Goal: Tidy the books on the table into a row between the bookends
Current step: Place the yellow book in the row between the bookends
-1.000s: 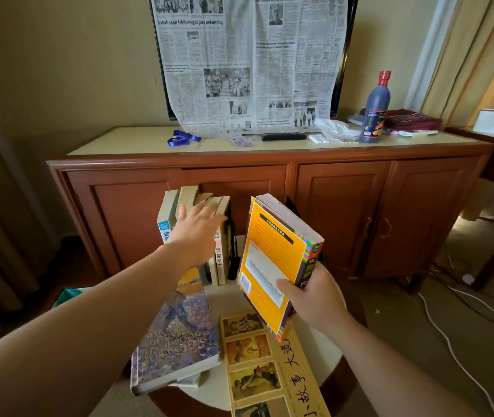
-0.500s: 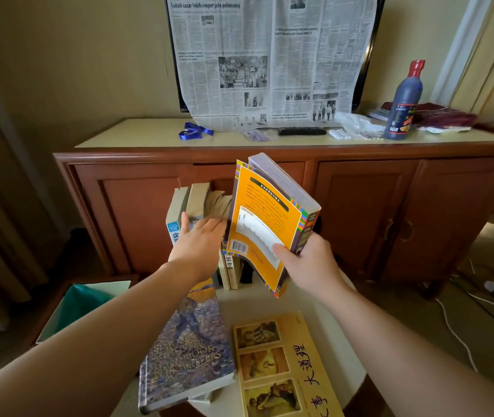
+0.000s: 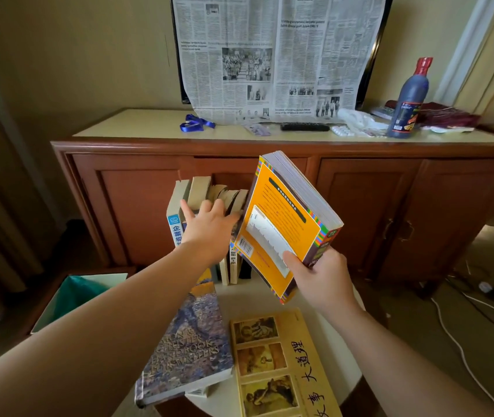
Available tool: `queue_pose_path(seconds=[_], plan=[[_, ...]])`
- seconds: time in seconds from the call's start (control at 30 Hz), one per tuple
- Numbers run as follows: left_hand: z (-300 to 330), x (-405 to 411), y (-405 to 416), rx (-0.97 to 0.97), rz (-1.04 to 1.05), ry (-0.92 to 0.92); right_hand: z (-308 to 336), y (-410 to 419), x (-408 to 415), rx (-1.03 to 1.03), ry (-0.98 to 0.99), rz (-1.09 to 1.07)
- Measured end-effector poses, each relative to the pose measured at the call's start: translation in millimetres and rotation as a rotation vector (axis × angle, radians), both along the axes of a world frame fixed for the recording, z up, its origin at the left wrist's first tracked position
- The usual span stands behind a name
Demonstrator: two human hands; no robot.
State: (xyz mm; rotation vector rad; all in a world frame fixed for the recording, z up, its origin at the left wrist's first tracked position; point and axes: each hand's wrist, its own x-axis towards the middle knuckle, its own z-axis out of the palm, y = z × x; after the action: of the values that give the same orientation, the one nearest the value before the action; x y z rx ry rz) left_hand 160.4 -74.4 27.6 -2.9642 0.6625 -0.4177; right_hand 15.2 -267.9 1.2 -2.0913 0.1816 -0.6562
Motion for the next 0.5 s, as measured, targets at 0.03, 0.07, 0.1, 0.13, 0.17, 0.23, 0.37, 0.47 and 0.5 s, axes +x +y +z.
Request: queue_pose_path(seconds=[0.03, 0.07, 0.1, 0.13, 0.17, 0.23, 0.37, 0.47, 0.5], plan=[[3.0, -1.5, -2.2, 0.031, -0.001, -0.017, -0.9, 0.5, -1.0, 0.007, -0.010, -0.006], [5.3, -2.7, -3.9, 0.054, -0.006, -0.031, -0.9, 1.1, -1.8, 0.016, -0.017, -0.009], [7.0, -3.7, -4.5, 0.072, -0.018, -0.044, -1.3, 1.4, -2.0, 0.024, -0.024, -0.010], [7.5, -4.3, -3.9, 0.089, -0.034, -0.056, -1.4, 1.8, -2.9, 0.028, -0.030, -0.012], [7.0, -4.7, -2.5, 0.103, -0.047, -0.066, -2.1, 1.6, -3.7, 0.027, -0.037, -0.014], [1.7, -3.7, 2.2, 0.095, -0.059, -0.075, -3.4, 0.4, -6.7, 0.016, -0.058, -0.017], [-8.6, -4.1, 9.4, 0.027, -0.059, -0.035, -12.7, -11.3, -13.7, -0.036, -0.078, -0.020], [-13.0, -14.9, 8.4, -0.034, -0.045, 0.022, -22.3, -28.0, -22.2, -0.110, -0.076, -0.063], [-16.3, -21.2, 6.7, -0.072, -0.034, 0.031, -25.7, -34.8, -25.8, -0.140, -0.075, -0.073]])
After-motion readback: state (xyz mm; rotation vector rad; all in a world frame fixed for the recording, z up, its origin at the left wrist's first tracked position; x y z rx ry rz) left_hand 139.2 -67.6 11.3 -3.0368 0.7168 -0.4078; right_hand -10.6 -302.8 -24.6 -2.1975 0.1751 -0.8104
